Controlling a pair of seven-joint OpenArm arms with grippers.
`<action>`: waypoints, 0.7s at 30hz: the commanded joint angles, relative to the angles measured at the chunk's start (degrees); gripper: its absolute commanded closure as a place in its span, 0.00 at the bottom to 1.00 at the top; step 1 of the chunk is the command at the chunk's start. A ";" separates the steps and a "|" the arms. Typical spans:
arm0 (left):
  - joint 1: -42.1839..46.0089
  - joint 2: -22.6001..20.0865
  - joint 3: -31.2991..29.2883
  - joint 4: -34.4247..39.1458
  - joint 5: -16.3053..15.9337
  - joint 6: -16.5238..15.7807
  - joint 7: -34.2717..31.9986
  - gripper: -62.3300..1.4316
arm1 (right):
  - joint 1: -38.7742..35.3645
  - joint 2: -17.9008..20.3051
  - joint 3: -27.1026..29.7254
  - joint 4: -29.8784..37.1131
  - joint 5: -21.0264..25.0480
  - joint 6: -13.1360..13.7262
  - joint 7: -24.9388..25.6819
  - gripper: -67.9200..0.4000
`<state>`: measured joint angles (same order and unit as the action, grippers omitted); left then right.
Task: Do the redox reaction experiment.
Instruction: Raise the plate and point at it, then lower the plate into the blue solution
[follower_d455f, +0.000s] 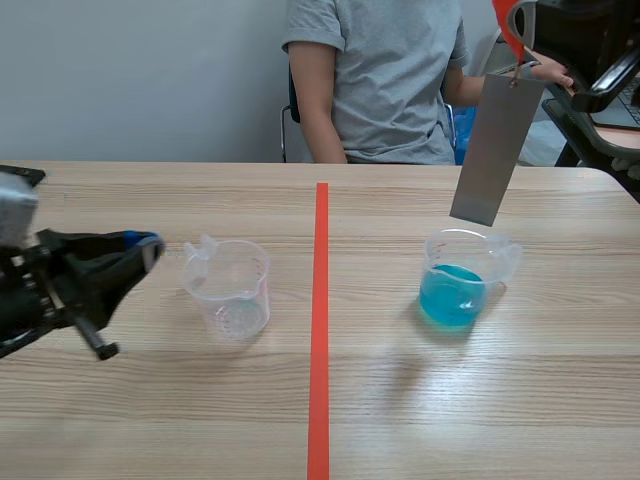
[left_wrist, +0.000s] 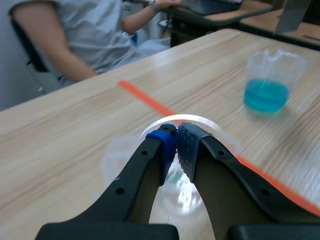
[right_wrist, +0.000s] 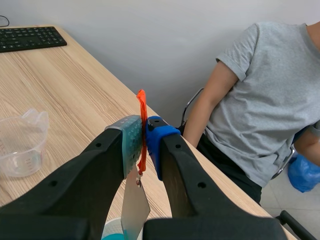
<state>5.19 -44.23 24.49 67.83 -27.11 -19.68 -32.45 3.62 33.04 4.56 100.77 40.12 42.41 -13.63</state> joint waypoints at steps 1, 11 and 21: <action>5.46 0.07 -3.43 1.09 -0.33 -0.33 -0.76 0.90 | 0.83 1.05 0.70 0.72 0.66 0.31 0.85 0.97; 35.43 3.85 -23.45 2.84 0.85 1.27 -0.76 0.90 | 0.83 1.05 0.68 0.70 0.63 0.31 0.83 0.97; 43.56 11.19 -24.63 2.73 7.91 4.83 4.44 0.90 | 0.83 0.83 0.24 -1.01 0.63 0.31 1.07 0.97</action>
<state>49.36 -33.45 -0.45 70.06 -19.35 -14.92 -27.88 3.62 33.04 4.54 100.31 40.14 42.41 -13.56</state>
